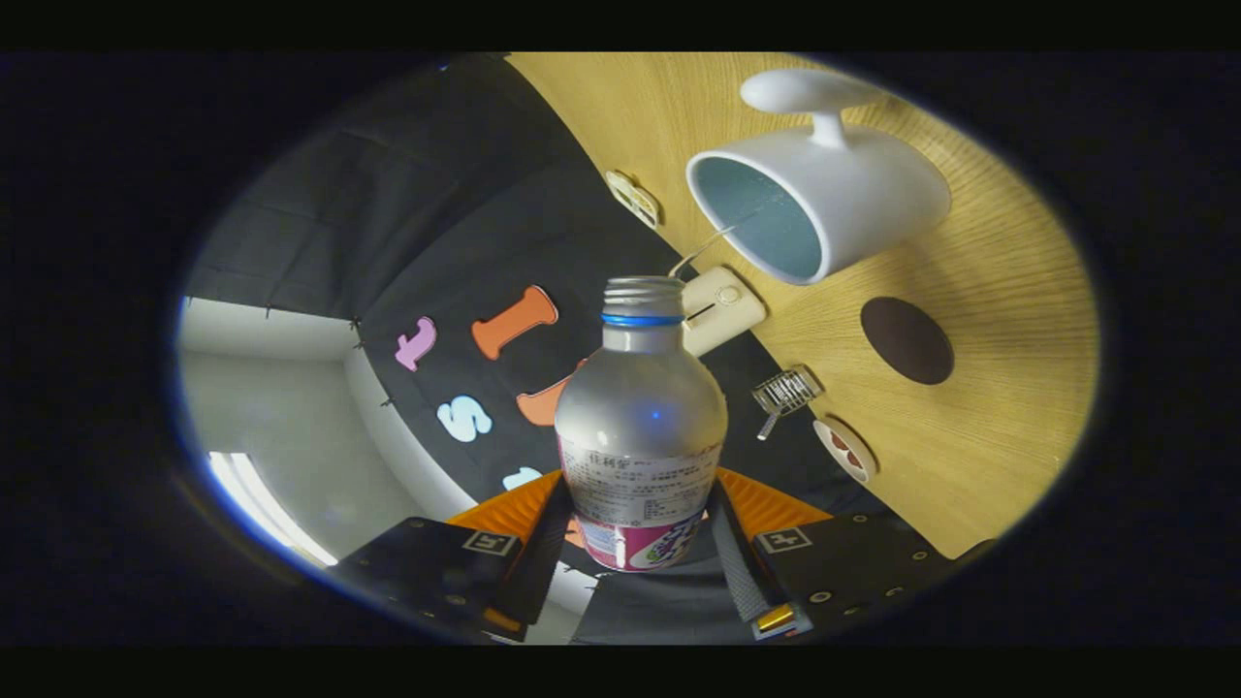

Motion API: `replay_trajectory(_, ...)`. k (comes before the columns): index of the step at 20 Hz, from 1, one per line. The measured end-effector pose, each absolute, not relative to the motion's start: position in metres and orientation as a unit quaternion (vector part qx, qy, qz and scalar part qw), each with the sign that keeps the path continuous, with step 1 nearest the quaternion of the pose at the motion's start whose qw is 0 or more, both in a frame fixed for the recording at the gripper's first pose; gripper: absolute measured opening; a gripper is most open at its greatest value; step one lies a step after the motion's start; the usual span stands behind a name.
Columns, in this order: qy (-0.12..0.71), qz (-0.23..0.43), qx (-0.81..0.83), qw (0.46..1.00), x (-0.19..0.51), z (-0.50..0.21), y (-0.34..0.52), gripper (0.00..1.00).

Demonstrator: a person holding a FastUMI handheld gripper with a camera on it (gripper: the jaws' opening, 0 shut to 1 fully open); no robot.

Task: Take the bottle from table, then pour the juice into the cup, finally place the bottle on the coaster

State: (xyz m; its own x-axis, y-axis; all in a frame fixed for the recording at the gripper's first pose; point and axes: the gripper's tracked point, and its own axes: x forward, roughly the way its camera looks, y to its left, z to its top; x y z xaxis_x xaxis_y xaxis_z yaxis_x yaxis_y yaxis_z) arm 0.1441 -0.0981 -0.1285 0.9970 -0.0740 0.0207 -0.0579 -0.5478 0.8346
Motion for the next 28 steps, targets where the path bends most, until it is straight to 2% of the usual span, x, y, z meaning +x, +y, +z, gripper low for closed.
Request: replay_trajectory(28,-0.067,-0.008,0.902,0.426,0.141,-0.119,-0.108,0.74)
